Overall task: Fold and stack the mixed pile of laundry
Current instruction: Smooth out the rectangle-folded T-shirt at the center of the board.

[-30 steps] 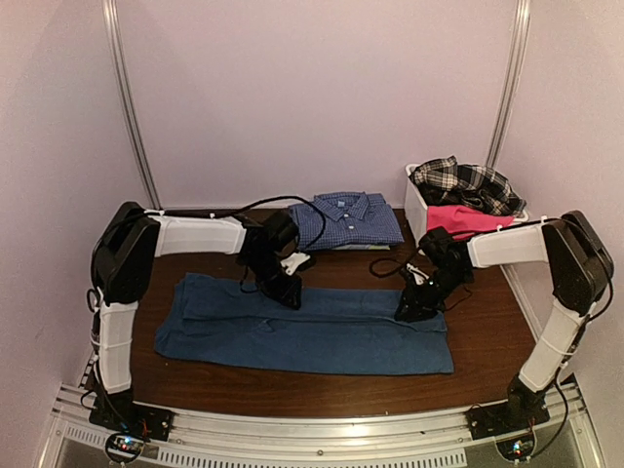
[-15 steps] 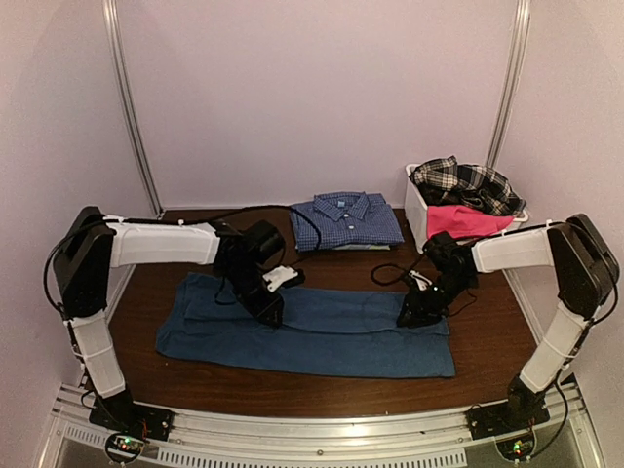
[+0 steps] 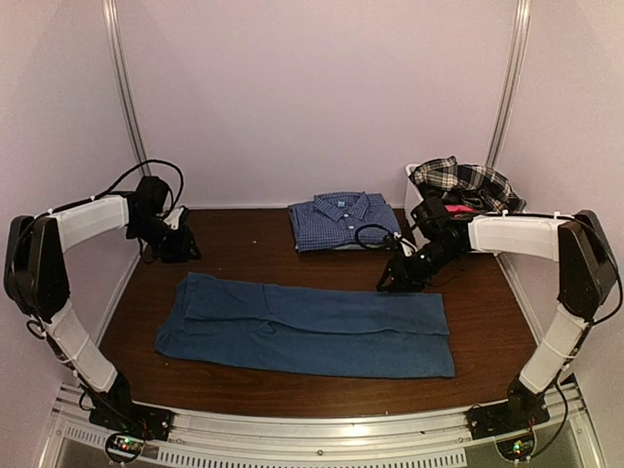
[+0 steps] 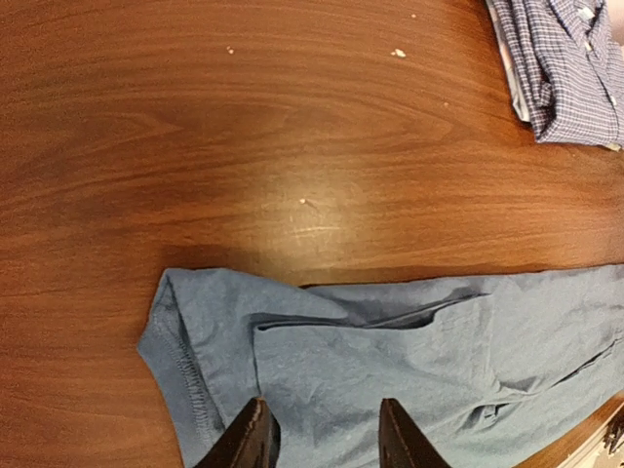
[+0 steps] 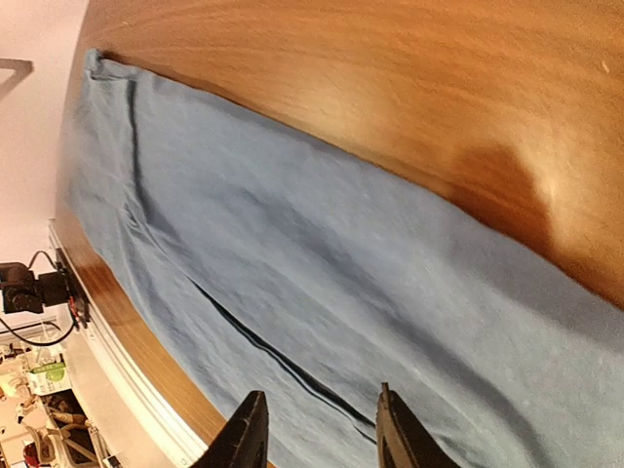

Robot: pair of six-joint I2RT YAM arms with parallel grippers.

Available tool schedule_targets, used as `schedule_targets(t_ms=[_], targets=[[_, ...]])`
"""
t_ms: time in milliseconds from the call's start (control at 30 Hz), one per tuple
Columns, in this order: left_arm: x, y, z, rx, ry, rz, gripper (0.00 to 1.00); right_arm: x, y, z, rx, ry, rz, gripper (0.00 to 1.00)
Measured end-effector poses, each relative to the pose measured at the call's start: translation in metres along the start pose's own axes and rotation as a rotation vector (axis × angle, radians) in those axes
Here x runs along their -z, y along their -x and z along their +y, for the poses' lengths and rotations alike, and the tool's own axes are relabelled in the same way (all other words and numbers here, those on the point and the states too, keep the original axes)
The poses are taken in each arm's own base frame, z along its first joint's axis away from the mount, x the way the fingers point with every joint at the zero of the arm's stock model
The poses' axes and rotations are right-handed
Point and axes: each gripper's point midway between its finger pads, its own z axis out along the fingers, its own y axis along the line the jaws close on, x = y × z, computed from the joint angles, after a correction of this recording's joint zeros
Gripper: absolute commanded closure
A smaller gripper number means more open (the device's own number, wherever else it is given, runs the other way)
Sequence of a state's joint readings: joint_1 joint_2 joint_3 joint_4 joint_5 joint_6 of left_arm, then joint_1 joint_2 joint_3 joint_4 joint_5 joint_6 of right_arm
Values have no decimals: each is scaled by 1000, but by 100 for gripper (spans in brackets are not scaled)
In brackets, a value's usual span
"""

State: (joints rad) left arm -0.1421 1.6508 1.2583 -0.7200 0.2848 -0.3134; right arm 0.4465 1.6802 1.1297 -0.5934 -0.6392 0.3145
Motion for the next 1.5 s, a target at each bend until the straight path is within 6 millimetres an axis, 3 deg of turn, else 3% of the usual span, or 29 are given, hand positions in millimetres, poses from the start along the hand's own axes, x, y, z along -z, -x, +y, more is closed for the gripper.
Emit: schedule_targets(t_ms=[133,267,400,533,667,900,1000,1233,1367,1500], targets=[[-13,-9,13,66,-4,46,60,-14,37,40,41,68,-40,60],[-28,-23,18,99,-17,92,61,-42,69,81,65,147,-59,60],[-43,-35,19,121,-44,134,62,-82,77,112,100,192,-24,60],[-52,-46,21,132,-53,161,62,-116,50,104,85,174,64,60],[-58,-50,22,136,-61,172,62,-132,11,69,22,122,158,60],[-68,-73,20,144,-75,211,62,-114,-4,44,14,134,152,60],[-74,-92,14,150,-87,253,63,-104,-3,29,17,114,146,60],[-74,-108,-20,91,-126,278,62,-84,12,-2,61,20,140,60],[-66,-84,-28,79,-143,225,62,-80,25,2,89,4,130,60],[-52,-40,-45,38,-191,121,63,-71,55,40,137,56,61,60]])
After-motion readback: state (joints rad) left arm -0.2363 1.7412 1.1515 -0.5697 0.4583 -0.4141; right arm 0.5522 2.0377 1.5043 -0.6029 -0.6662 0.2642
